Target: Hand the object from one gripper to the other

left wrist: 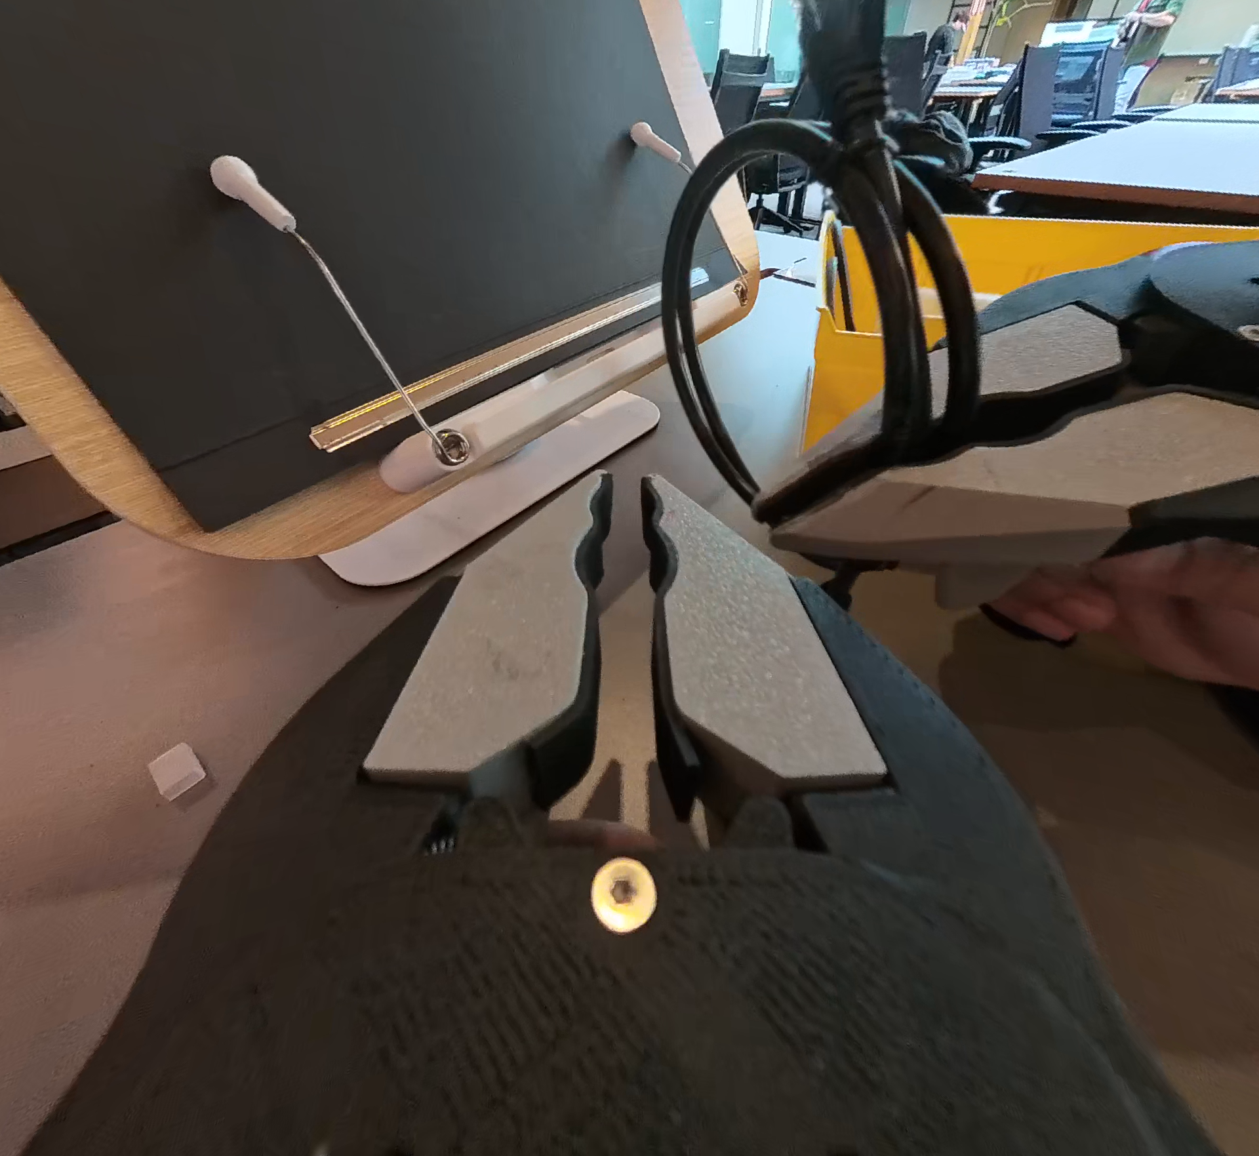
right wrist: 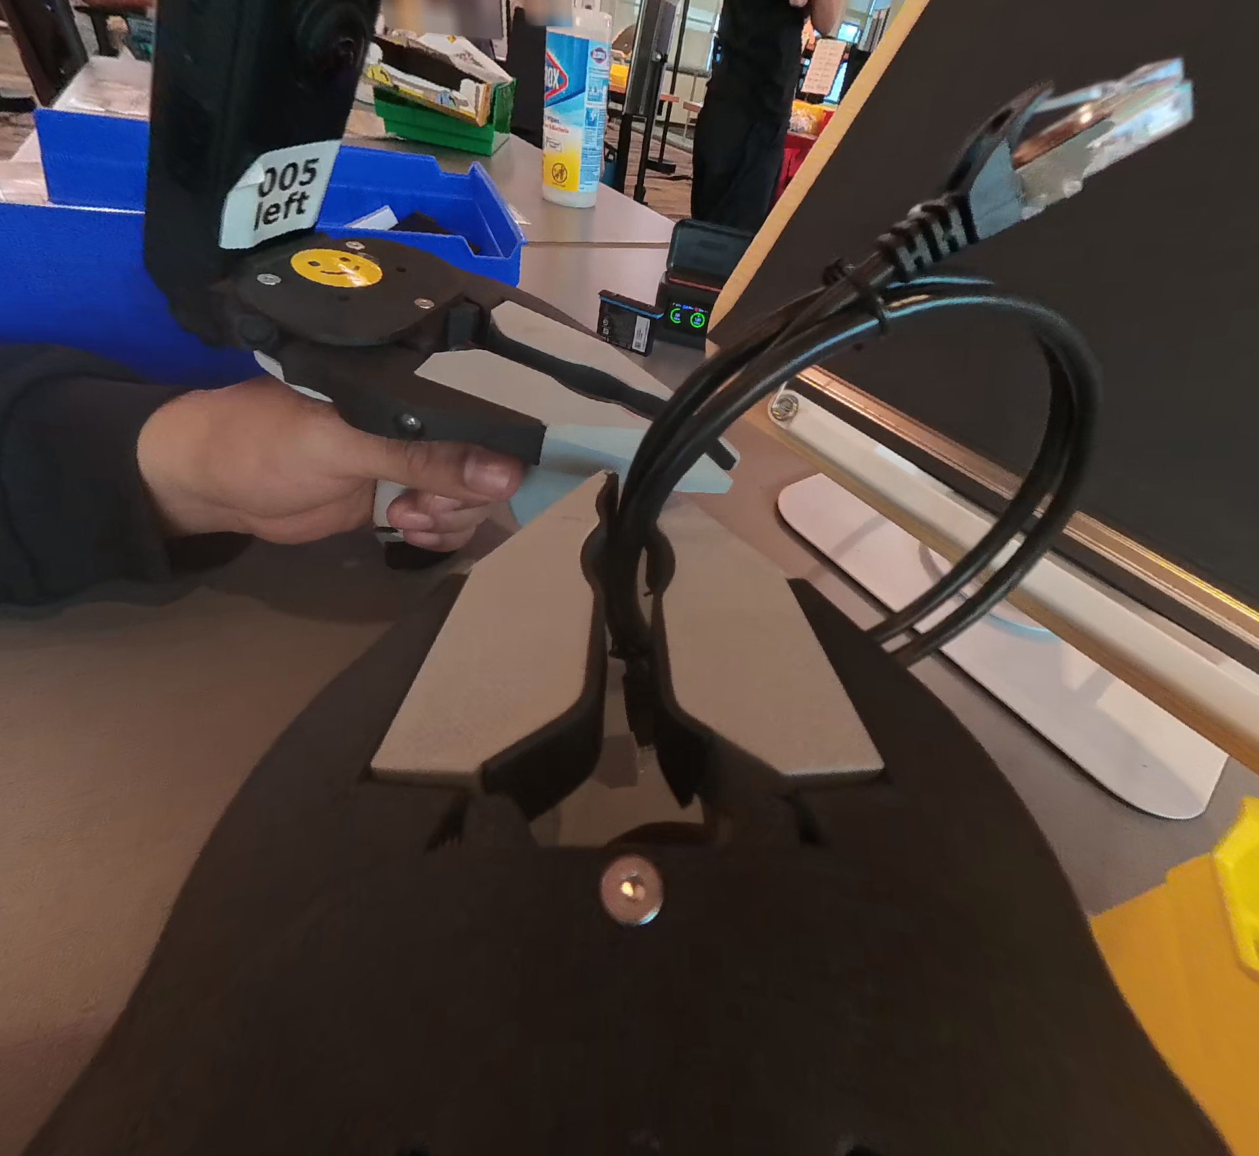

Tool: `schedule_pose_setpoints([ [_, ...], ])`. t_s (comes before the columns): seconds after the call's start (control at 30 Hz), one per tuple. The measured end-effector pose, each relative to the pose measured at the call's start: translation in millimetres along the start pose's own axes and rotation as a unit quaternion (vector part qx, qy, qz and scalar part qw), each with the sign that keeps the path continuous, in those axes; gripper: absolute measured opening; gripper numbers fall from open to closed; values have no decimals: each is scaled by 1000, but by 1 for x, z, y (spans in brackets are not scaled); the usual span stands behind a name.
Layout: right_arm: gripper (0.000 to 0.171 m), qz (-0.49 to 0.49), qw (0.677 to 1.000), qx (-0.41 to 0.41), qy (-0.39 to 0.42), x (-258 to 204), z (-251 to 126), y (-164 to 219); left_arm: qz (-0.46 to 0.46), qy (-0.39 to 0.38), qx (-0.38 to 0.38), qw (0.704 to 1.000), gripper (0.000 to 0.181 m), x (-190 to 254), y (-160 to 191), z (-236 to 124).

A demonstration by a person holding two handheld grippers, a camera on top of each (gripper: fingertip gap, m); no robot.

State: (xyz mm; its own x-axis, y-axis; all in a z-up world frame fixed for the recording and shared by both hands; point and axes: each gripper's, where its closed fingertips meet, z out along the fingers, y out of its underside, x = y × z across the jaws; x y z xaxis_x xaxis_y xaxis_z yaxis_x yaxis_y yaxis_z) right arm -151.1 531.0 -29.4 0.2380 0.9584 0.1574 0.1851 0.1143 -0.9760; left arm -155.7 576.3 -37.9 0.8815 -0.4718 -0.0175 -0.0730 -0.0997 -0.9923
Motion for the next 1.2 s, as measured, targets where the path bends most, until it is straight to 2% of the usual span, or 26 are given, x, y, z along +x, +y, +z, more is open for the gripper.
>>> schedule_pose_setpoints([
  [0.33, 1, -23, 1000, -17, 8, 1, 0, 4, 12, -6, 2, 1000, 6, 1, -1, -1],
  [0.63, 0, -212, 973, -80, 38, -3, -5, 14, -20, 7, 43, 999, 10, -3, -13, -8],
  [0.8, 0, -271, 954, -116, 51, -2, -3, 26, -62, 19, 56, 996, 10, -9, -22, -16],
  [0.97, 0, -288, 943, -147, 75, 7, -2, 34, -120, 135, 79, 980, 17, 17, -37, -24],
  [1.1, 0, -264, 952, -134, 73, 8, -4, 30, -224, 277, 84, 931, 13, 42, -46, -37],
  [1.2, 0, -274, 953, -118, 46, -4, -3, 28, -273, 327, 77, 902, 21, 46, -43, -39],
])
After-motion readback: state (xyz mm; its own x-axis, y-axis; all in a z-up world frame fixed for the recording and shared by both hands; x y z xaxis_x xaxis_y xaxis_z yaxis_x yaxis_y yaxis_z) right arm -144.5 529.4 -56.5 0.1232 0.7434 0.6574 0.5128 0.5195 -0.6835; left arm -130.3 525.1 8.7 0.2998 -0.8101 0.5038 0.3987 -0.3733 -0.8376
